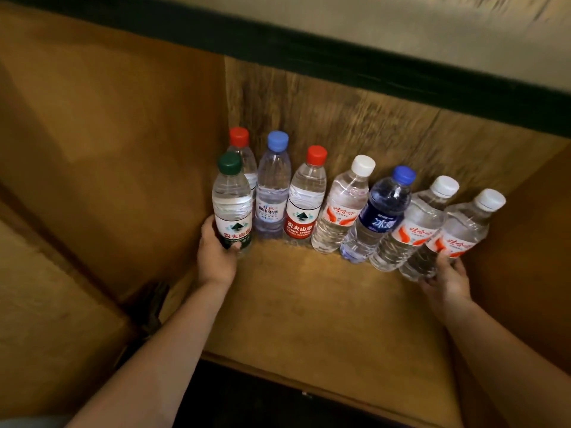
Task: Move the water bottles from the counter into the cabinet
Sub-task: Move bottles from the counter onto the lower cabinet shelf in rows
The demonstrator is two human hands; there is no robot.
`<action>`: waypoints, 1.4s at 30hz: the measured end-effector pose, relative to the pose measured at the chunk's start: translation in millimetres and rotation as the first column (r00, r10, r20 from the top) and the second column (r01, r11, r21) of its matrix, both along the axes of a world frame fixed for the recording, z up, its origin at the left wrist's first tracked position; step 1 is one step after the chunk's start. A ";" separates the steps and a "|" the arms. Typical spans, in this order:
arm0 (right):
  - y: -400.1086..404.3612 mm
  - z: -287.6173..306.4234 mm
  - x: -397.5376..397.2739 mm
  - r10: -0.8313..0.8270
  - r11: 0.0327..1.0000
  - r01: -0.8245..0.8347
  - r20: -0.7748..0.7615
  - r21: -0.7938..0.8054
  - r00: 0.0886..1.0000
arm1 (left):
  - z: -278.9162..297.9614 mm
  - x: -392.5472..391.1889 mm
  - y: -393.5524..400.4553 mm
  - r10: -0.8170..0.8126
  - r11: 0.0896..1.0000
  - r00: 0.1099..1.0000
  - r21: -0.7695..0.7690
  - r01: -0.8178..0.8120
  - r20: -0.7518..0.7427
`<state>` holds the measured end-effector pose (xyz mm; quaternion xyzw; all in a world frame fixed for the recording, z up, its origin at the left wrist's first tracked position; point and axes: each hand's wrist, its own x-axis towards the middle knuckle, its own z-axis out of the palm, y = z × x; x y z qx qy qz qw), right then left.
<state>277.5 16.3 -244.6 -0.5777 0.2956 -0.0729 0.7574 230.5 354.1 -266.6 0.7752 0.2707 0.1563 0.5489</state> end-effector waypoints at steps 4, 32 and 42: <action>5.4 4.5 -3.7 -0.014 1.000 0.014 0.003 0.012 1.000 | -2.2 -28.7 -32.9 0.066 0.958 0.998 -0.280 -0.058 0.022; 6.6 -1.3 -11.4 -0.004 1.000 0.004 0.088 0.007 0.996 | 17.5 0.9 -31.5 0.187 0.702 0.968 -0.712 -0.014 0.165; 5.6 -0.5 -16.1 0.053 0.998 -0.049 0.102 -0.041 0.993 | 15.2 -19.3 -44.3 0.126 0.501 0.981 -0.863 0.067 0.149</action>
